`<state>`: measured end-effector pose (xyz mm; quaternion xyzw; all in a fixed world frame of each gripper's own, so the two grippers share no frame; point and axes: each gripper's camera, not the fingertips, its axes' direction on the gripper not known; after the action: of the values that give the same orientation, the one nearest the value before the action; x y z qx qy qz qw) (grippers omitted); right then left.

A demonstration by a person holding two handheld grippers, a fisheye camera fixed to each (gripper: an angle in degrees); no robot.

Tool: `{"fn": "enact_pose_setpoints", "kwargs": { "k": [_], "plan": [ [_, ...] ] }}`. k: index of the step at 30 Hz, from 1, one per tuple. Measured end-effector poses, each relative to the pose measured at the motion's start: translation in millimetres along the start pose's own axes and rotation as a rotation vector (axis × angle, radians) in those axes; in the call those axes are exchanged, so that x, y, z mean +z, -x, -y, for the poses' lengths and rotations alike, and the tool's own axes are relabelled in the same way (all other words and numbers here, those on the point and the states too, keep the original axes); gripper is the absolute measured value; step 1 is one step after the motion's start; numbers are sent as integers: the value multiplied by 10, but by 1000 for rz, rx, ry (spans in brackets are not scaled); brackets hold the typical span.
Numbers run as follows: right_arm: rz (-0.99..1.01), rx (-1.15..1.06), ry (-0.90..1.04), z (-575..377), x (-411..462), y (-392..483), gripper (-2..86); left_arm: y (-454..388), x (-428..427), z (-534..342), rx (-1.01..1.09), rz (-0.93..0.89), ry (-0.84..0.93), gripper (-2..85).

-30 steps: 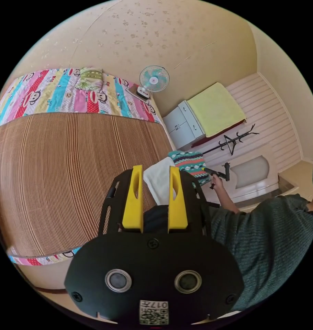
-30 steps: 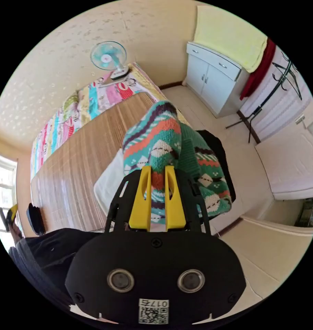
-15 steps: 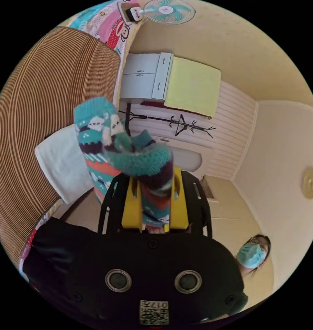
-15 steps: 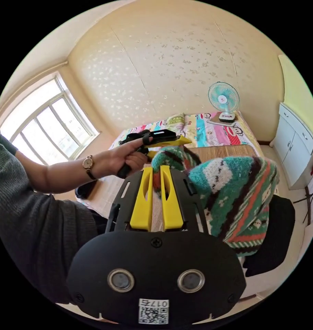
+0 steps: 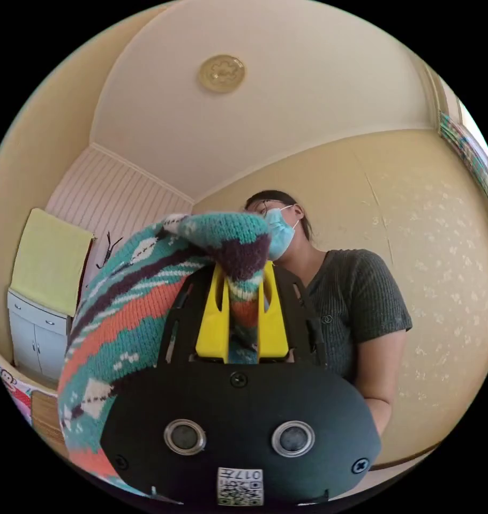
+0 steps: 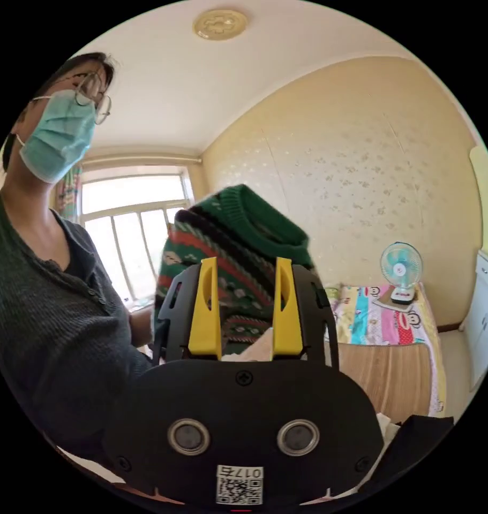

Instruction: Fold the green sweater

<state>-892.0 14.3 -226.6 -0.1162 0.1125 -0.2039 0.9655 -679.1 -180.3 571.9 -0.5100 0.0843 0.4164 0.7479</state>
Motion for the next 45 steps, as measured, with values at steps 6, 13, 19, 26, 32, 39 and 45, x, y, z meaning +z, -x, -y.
{"fn": "enact_pose_setpoints", "kwargs": {
  "k": [6, 13, 19, 26, 32, 39, 45],
  "plan": [
    [359, -290, 158, 60, 793, 292, 205, -600, 442, -64, -51, 51, 116, 85],
    [791, 20, -50, -251, 1012, 309, 24, -1588, 284, -328, -107, 341, 35, 87],
    [872, 101, -57, -207, 1324, 483, 16, -2270, 766, -344, -353, 735, 361, 116],
    [824, -41, 9, -173, 1428, 1004, 14, -3102, 992, -154, -442, 1004, 184, 200],
    [824, -95, 31, -240, 1695, 1295, 18, -2746, 1801, 15, -590, 1397, 427, 142],
    [658, -94, -12, -359, 1550, 950, 36, -3250, 2066, 741, -256, 1338, 151, 42],
    [524, 6, 85, -1123, 1513, 727, 72, -3402, 2262, 1547, -210, 1372, 133, 37]
  ]
}}
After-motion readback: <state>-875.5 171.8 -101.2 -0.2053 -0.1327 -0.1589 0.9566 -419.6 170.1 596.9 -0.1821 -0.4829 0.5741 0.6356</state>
